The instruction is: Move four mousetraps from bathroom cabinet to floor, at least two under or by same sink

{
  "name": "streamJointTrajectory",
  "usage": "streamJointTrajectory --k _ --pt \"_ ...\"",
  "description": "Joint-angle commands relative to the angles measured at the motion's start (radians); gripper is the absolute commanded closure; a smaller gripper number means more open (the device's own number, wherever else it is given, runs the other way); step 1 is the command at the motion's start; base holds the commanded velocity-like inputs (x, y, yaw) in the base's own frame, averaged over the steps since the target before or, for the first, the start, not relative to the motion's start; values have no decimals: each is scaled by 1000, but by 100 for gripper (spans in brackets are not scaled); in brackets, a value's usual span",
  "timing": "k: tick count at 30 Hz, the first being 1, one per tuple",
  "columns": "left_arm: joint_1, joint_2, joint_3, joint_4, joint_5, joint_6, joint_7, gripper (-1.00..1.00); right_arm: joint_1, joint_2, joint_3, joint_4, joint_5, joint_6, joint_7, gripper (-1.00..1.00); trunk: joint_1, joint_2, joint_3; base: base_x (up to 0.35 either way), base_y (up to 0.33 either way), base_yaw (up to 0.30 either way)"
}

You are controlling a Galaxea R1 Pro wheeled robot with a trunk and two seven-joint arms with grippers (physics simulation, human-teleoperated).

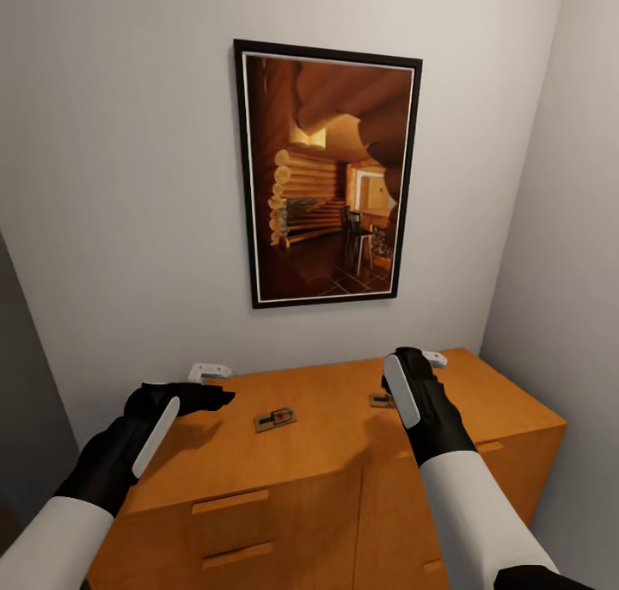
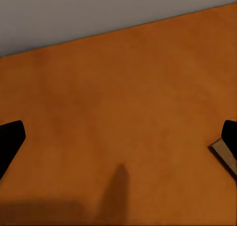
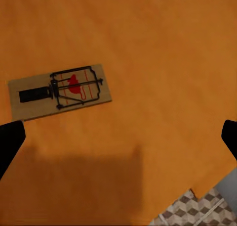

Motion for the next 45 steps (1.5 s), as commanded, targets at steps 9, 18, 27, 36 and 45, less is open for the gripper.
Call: streamJointTrajectory --k 9,18,27,36,45 --pt "-1 0 -4 2 0 3 -1 -100 -1 0 1 -1 -10 1 -9 -100 0 -1 -1 -17 31 0" --pt "-1 0 -4 5 0 3 0 -100 -14 0 5 37 -10 -62 -11 -100 0 -1 -1 -2 3 0" --pt "-1 -2 -4 6 0 2 1 -100 -113 0 3 219 -35 -205 -11 -100 0 -1 -1 0 0 0" --pt "-1 -3 -4 7 0 2 1 -100 -202 0 4 320 -82 -259 -11 -100 0 -1 -1 0 0 0" --pt "-1 -5 -5 7 0 3 3 -100 -238 0 3 428 -89 -285 -11 -100 0 -1 -1 0 0 0"
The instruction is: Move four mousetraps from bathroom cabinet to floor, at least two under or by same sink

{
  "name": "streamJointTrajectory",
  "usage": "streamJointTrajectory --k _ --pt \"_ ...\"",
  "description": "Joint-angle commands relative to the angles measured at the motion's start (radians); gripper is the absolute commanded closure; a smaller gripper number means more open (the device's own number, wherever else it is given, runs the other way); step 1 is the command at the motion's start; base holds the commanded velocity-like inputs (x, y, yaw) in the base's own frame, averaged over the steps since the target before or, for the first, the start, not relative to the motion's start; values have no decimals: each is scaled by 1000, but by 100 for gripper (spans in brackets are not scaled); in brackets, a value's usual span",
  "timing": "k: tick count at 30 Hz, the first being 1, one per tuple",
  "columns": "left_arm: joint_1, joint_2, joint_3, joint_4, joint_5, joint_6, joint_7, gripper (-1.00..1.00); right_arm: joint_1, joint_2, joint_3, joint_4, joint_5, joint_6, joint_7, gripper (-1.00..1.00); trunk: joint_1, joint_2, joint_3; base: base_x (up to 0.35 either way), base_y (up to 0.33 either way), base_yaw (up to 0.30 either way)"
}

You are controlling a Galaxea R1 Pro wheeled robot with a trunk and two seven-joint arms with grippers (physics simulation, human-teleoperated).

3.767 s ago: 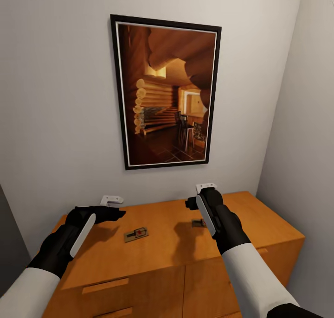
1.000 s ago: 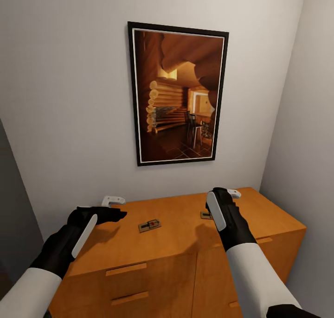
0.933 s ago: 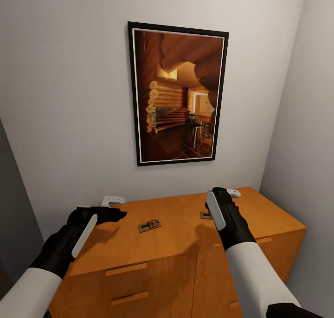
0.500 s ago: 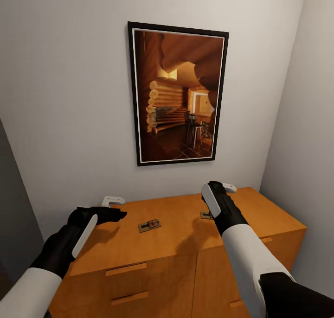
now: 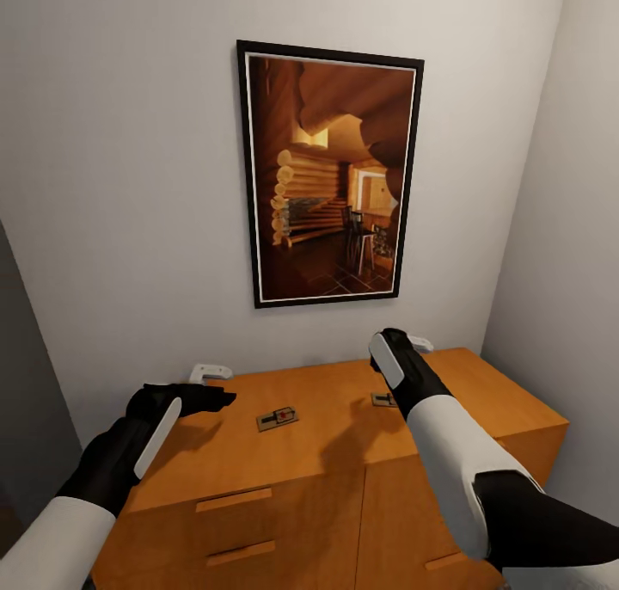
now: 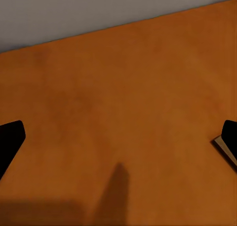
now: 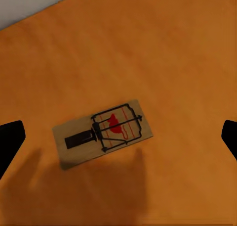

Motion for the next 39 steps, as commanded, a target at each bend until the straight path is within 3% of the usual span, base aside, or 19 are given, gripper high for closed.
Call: streamJointTrajectory --k 1,18,39 --pt "-1 1 -2 -1 -1 4 -2 -100 -6 0 0 10 -7 -2 -7 -100 0 -1 -1 0 0 0" --pt "-1 0 -2 0 0 3 -1 -100 -122 0 -4 278 -10 -151 2 -100 0 -1 -1 0 0 0" --pt "-1 1 -2 13 -1 3 -1 -100 -143 0 -5 311 -9 -166 5 -100 0 -1 -1 54 0 0"
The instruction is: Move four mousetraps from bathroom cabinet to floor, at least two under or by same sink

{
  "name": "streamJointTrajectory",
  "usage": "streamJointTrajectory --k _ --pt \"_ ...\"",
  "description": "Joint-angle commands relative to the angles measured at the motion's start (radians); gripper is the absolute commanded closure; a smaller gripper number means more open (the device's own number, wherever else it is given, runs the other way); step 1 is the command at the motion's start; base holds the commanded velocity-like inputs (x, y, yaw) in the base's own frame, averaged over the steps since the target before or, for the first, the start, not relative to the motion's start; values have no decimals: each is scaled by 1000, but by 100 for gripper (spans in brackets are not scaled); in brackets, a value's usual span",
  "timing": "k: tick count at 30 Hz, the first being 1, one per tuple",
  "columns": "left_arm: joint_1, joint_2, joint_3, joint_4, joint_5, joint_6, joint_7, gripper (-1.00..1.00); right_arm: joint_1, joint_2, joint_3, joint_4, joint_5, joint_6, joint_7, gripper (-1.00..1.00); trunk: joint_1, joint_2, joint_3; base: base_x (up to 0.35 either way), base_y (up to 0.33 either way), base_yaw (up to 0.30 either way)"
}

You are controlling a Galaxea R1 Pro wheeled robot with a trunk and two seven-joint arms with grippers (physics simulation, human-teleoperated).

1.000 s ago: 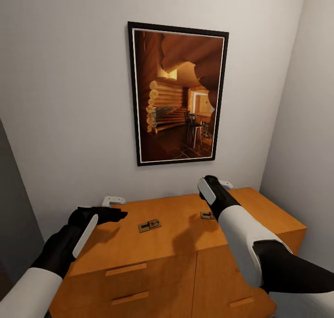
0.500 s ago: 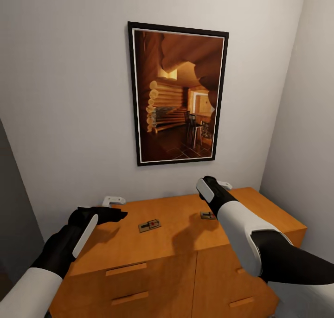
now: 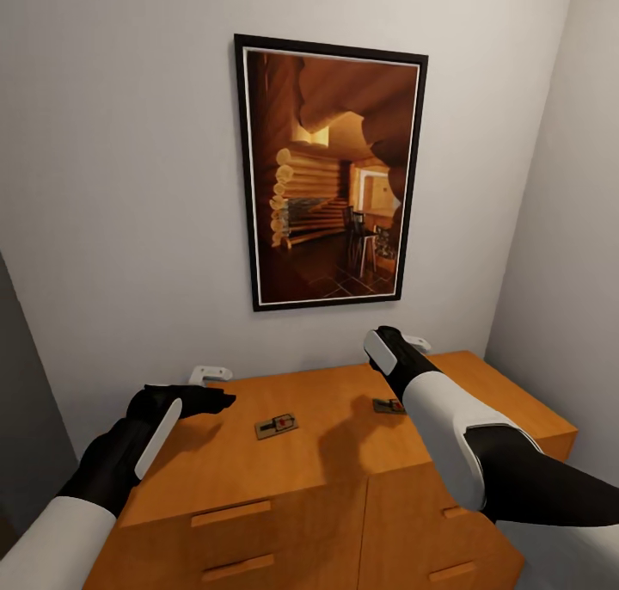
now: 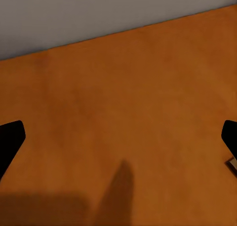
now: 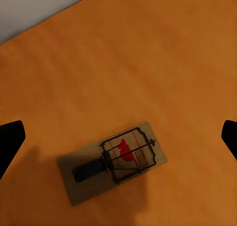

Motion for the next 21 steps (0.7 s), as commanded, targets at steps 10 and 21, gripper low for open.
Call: streamJointTrajectory --k 10,21 --pt "-1 1 -1 0 1 4 -2 -100 -1 0 0 -2 -2 3 -4 -100 0 -1 -1 6 0 0" --pt "-1 0 -1 0 0 4 -2 -100 -1 0 -27 1 -105 -26 -5 -100 0 -1 -1 0 0 0"
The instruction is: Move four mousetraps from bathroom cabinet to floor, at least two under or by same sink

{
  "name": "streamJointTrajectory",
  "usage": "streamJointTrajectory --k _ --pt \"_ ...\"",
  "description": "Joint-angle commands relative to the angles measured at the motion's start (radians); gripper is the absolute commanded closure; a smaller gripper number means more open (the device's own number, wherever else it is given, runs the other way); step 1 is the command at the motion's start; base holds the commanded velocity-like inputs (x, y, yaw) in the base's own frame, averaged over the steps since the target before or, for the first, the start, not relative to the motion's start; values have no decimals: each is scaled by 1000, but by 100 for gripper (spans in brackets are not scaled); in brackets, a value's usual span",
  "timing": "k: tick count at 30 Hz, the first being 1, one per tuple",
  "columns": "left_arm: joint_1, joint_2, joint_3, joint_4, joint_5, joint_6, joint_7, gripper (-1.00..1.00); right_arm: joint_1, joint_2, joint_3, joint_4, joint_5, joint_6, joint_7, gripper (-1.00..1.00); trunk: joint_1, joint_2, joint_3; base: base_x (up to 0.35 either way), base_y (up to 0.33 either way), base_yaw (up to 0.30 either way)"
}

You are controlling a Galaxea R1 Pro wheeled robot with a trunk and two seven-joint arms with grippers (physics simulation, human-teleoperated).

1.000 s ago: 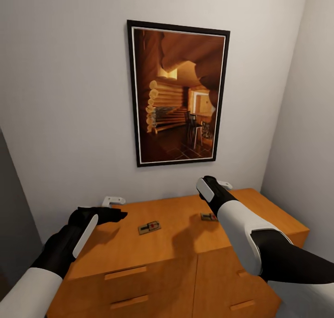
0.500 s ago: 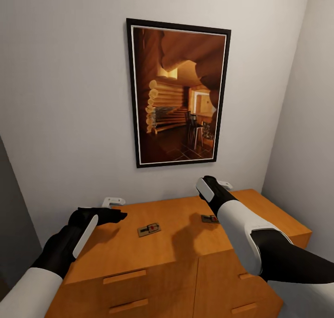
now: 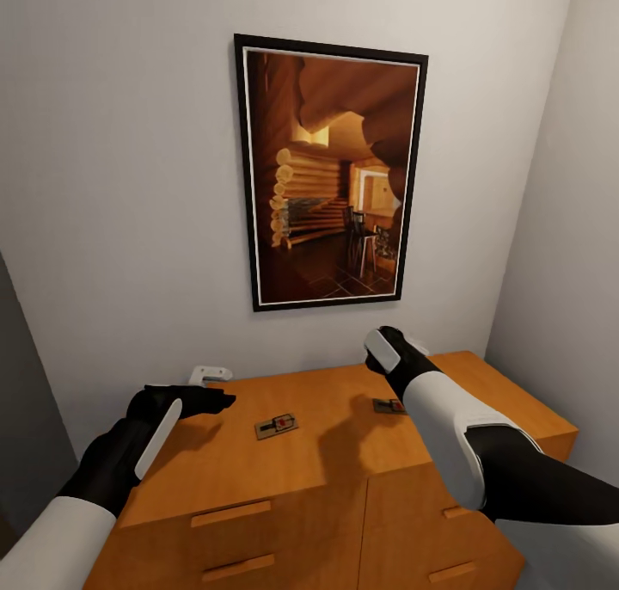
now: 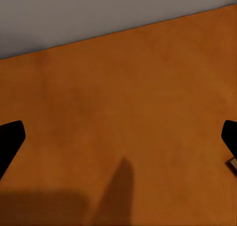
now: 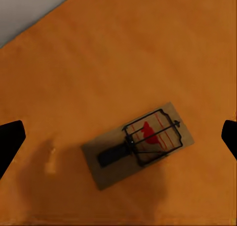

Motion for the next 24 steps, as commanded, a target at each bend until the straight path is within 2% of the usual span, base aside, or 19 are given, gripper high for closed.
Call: streamJointTrajectory --k 1,4,8,24 --pt "-1 1 -1 -1 0 4 -2 -100 -1 0 -8 -2 -19 5 -5 -100 0 -1 -1 0 0 0" --pt "-1 0 -1 -1 0 4 -2 -100 -1 0 -17 -2 -67 -11 -7 -100 0 -1 -1 0 0 0" --pt "-1 0 -1 -1 0 4 -2 -100 -1 0 -24 -1 -107 -59 -13 -100 0 -1 -1 0 0 0" --pt "-1 1 -1 -1 0 4 -4 -100 -1 0 -27 15 -129 -102 -17 -100 0 -1 -1 0 0 0"
